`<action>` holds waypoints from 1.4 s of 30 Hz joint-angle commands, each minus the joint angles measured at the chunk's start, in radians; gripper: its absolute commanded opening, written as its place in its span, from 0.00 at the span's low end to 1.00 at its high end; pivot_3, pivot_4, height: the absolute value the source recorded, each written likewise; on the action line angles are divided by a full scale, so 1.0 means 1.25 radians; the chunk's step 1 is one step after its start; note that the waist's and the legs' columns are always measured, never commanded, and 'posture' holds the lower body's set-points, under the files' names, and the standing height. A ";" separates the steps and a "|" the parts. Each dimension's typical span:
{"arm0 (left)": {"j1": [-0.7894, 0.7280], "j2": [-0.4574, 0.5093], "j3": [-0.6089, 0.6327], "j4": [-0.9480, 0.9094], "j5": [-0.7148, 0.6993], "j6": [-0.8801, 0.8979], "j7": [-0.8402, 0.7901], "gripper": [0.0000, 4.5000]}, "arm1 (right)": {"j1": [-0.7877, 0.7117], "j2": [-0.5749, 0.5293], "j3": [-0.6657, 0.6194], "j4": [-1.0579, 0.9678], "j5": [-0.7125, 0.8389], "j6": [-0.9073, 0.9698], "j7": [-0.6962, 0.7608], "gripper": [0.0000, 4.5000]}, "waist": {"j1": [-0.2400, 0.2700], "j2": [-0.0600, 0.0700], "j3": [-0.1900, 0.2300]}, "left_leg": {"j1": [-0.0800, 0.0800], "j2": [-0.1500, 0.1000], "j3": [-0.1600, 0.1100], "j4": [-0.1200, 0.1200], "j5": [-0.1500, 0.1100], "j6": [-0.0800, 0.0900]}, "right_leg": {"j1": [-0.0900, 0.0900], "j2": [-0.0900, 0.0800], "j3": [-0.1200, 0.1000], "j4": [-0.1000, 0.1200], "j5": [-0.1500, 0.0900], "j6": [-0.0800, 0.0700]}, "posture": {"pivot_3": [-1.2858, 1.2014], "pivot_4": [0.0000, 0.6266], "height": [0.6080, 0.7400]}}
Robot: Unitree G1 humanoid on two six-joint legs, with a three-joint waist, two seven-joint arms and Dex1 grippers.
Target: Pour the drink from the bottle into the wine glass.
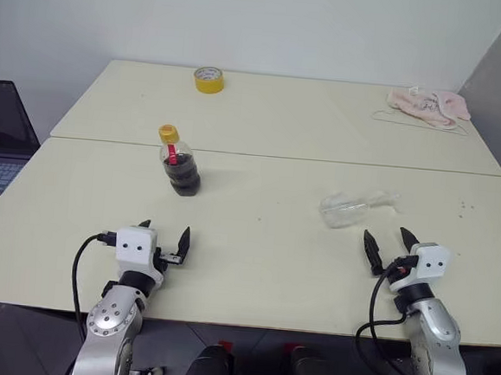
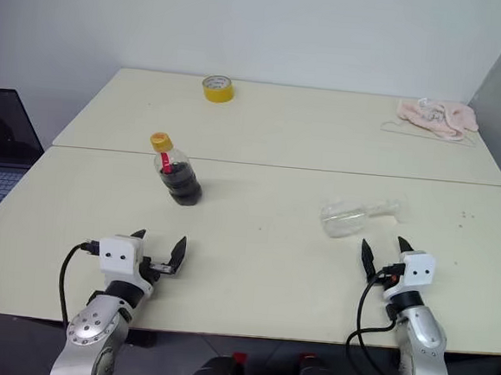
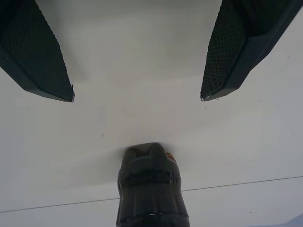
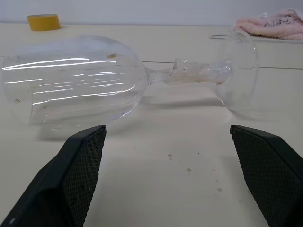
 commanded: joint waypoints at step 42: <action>-0.183 0.080 0.029 0.011 -0.019 0.106 -0.017 1.00 | -0.021 -0.223 0.120 -0.523 0.167 0.370 0.170 1.00 | 0.003 0.000 0.000 | -0.001 0.000 -0.002 0.001 0.000 0.000 | 0.000 0.000 -0.002 0.000 0.000 0.000 | 0.52 0.24 1.00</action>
